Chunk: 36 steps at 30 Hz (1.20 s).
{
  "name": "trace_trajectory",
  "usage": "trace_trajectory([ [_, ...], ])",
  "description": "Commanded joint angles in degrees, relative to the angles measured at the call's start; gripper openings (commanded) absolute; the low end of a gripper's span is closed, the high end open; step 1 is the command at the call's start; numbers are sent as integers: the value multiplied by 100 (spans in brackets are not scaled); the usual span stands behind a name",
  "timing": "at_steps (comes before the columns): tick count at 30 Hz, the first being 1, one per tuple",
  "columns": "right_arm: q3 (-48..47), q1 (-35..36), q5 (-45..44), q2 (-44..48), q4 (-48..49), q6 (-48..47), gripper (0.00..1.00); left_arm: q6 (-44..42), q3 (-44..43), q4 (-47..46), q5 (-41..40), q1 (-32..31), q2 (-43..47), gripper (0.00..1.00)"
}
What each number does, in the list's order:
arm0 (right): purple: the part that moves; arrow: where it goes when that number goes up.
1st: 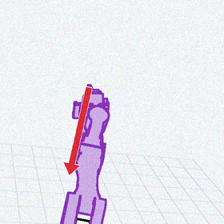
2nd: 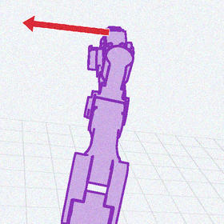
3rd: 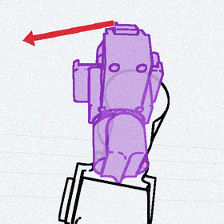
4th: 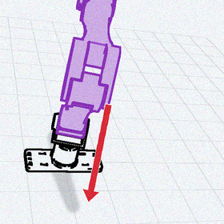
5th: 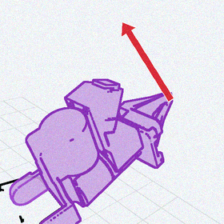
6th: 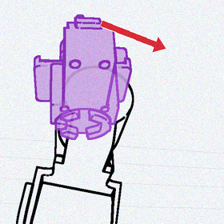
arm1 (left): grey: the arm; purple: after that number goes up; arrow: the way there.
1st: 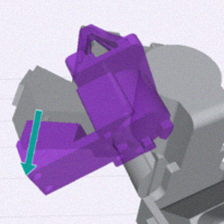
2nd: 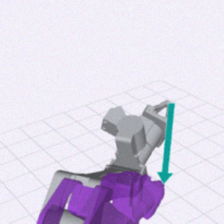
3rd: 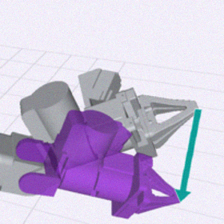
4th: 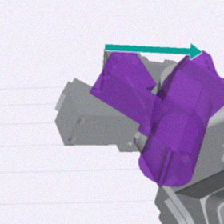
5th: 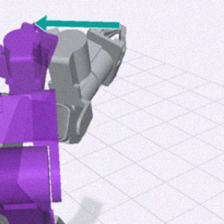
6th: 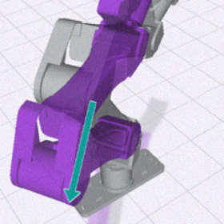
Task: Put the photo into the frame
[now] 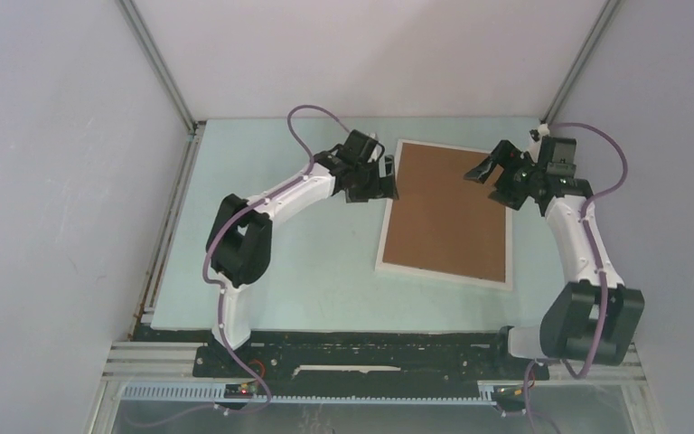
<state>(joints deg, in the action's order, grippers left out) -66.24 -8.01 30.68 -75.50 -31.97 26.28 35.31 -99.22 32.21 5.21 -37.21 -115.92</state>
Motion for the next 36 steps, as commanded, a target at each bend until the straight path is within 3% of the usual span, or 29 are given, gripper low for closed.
trace_trajectory([
  [1,-5,-415,-1328,-496,636,-85,100,-35,538,-506,322,21,153,95],
  [9,-140,-1674,-752,-1992,708,-217,100,462,1441,-1658,778,31,117,96],
  [17,-152,-1770,-262,-2848,841,-231,100,943,1770,-2373,1293,32,-102,96],
  [27,581,-678,824,-2546,1533,215,100,1580,3372,-3489,1816,92,675,96],
  [32,975,283,704,-2159,1640,263,100,1678,5002,-3848,1564,117,1946,97],
  [36,1372,713,741,-2024,1863,313,100,1506,5715,-3457,1214,392,2900,99],
])
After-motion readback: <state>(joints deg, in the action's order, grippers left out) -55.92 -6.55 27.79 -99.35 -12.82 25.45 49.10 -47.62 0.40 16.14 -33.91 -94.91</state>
